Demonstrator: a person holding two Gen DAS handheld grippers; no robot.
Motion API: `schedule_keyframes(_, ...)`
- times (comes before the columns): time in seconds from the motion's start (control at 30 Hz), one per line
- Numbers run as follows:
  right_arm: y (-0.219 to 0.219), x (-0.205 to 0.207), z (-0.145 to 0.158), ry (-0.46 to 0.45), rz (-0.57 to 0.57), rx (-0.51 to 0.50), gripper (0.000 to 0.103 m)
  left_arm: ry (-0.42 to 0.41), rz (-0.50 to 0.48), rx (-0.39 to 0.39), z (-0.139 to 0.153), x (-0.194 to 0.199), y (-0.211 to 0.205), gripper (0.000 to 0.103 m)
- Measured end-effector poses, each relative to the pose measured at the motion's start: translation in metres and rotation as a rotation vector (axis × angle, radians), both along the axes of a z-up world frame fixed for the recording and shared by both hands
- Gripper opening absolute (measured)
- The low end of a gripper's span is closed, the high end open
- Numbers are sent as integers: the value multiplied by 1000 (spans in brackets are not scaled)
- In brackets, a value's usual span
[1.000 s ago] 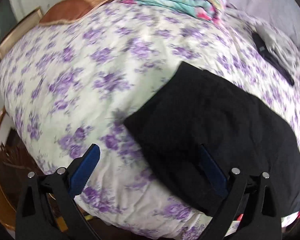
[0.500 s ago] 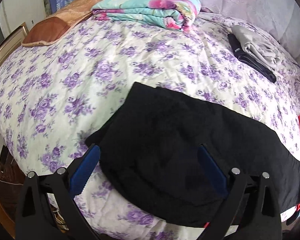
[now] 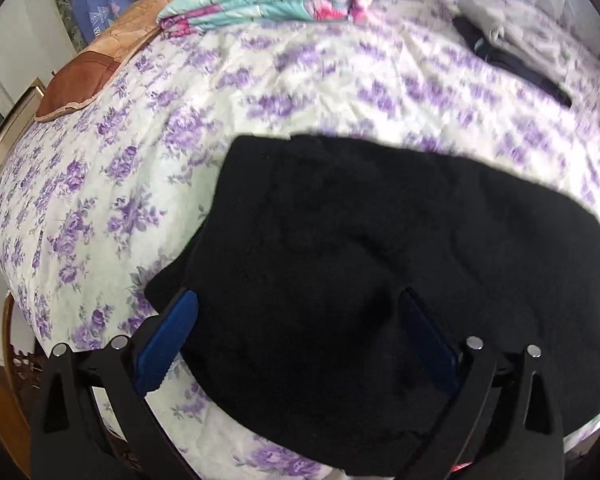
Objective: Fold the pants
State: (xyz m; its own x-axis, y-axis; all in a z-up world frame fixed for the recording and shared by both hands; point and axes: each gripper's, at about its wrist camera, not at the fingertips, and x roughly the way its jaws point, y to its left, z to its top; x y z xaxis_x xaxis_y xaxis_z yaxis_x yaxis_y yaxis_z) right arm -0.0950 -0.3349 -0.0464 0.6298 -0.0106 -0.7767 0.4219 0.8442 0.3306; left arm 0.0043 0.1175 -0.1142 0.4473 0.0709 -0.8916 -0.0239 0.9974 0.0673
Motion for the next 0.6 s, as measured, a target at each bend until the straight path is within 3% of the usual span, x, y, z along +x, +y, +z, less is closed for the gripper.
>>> schedule_keyframes(0.13,-11,-18,1,-6,-50,-11,86,-71,9,-106,30,-8,11,98)
schedule_keyframes(0.23,-21,-34,-2,-15,-100,-4,86,-84,-45,-152,40,-5,-2,98)
schedule_keyframes(0.37,-34,-56,-6,-28,-161,10,86,-14,-115,-92,22,6,-35,98)
schedule_keyframes(0.5,-52,-85,-1,-69,-227,3,86,87,-107,-49,-10,9,-45,98)
schedule_keyframes(0.6,-67,-115,1,-86,-281,-19,86,96,-109,-25,-11,7,-47,98)
